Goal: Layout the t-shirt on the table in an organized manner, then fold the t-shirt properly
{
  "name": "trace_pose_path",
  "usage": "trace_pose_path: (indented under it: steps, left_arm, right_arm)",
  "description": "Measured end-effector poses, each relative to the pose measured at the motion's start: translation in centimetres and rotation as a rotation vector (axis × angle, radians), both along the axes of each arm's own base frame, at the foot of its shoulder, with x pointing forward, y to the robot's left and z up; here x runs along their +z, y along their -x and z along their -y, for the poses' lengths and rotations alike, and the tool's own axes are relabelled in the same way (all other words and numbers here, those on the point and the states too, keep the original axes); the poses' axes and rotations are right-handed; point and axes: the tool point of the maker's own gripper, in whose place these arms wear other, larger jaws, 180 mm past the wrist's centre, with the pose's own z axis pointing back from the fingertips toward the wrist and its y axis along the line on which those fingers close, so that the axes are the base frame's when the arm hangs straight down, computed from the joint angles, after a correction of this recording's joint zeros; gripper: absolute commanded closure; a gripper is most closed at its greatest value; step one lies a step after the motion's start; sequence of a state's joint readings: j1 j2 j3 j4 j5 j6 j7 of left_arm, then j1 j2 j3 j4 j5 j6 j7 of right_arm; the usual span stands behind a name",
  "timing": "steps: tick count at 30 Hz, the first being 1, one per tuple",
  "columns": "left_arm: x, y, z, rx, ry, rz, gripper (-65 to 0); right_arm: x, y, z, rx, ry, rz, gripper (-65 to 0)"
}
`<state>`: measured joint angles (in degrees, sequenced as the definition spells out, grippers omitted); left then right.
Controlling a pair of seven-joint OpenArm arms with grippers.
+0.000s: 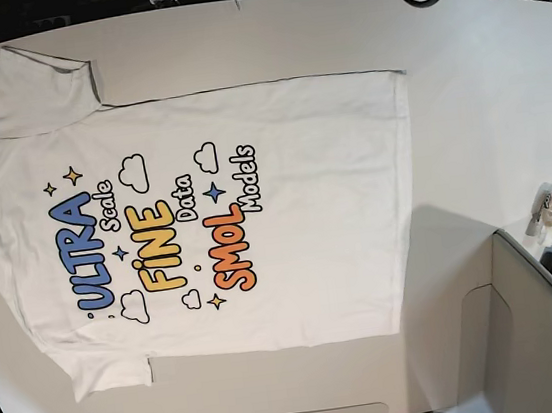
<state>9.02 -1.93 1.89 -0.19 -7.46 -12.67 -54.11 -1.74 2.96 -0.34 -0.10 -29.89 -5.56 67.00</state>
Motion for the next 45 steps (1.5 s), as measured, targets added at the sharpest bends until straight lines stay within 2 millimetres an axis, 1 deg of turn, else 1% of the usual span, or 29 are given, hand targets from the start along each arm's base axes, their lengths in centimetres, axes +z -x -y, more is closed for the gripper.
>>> trace_pose_path:
  steps: [1,3,4,6,7,8,10,11,13,15,21,23,26,28,30,33,35,38,42,45]
  left_arm:
    - [0.5,-1.4,-0.2,0.006,-0.008,0.051,0.0]
    - [1.9,-4.5,-0.8,0.023,-0.03,0.167,0.0]
    - [2.6,-6.3,-0.9,0.03,-0.036,0.221,0.0]
    - [4.0,-9.1,-1.4,0.038,-0.051,0.319,0.0]
    - [4.2,-10.0,-1.3,0.038,-0.043,0.334,0.0]
    - [4.1,-10.3,-1.2,0.036,-0.042,0.331,0.0]
    - [4.1,-10.0,-1.2,0.036,-0.04,0.327,0.0]
    - [4.0,-9.6,-1.7,0.033,-0.049,0.324,0.0]
    - [4.1,-8.6,-1.8,0.032,-0.055,0.322,0.0]
    - [3.7,-7.2,-2.0,0.029,-0.059,0.292,0.0]
    - [3.6,-5.8,-2.4,0.031,-0.068,0.275,0.0]
    - [3.7,-5.4,-2.4,0.032,-0.07,0.276,0.0]
    - [3.6,-4.6,-2.4,0.031,-0.07,0.262,0.0]
    - [3.5,-4.0,-2.4,0.031,-0.07,0.251,0.0]
    - [3.5,-3.8,-2.4,0.032,-0.071,0.251,0.0]
    - [4.3,-4.1,-2.7,0.043,-0.08,0.301,0.0]
    - [4.4,-4.2,-2.7,0.044,-0.082,0.307,0.0]
    - [4.4,-4.2,-2.7,0.043,-0.082,0.307,0.0]
    - [4.4,-4.1,-2.7,0.044,-0.081,0.305,0.0]
    - [4.4,-3.8,-2.9,0.043,-0.084,0.301,0.0]
  right_arm:
    - [0.2,-0.7,0.0,0.008,0.004,0.016,-0.2]
    - [0.3,-0.6,-0.4,0.055,0.006,0.025,-0.2]
    - [0.6,-0.2,-0.8,0.084,-0.002,0.041,-0.2]
    - [1.3,1.3,-2.3,0.174,0.009,0.09,-0.2]
    - [1.2,2.1,-2.7,0.209,0.026,0.096,-0.2]
    - [1.1,2.7,-3.2,0.237,0.035,0.097,-0.2]
    - [1.1,3.5,-4.0,0.28,0.04,0.101,-0.2]
    - [1.1,3.5,-3.9,0.282,0.041,0.101,-0.2]
    - [1.1,3.5,-3.6,0.274,0.047,0.101,-0.2]
    - [1.2,4.1,-3.5,0.282,0.043,0.101,-0.2]
    - [1.1,7.9,-3.9,0.294,0.019,0.049,-0.2]
    - [1.0,8.2,-3.7,0.295,0.021,0.043,-0.2]
    - [0.9,8.2,-2.7,0.293,0.039,0.042,-0.2]
    - [0.8,8.6,-2.4,0.294,0.045,0.036,-0.2]
    - [0.8,9.3,-2.3,0.296,0.044,0.024,-0.2]
    - [0.8,10.7,-2.3,0.302,0.039,0.001,-0.2]
    - [0.7,11.2,-1.9,0.303,0.044,-0.01,-0.2]
    - [0.6,11.3,-1.6,0.3,0.05,-0.013,-0.2]
    - [0.7,11.3,-1.8,0.301,0.046,-0.012,-0.2]
    - [0.7,11.9,-1.8,0.301,0.043,-0.02,-0.2]
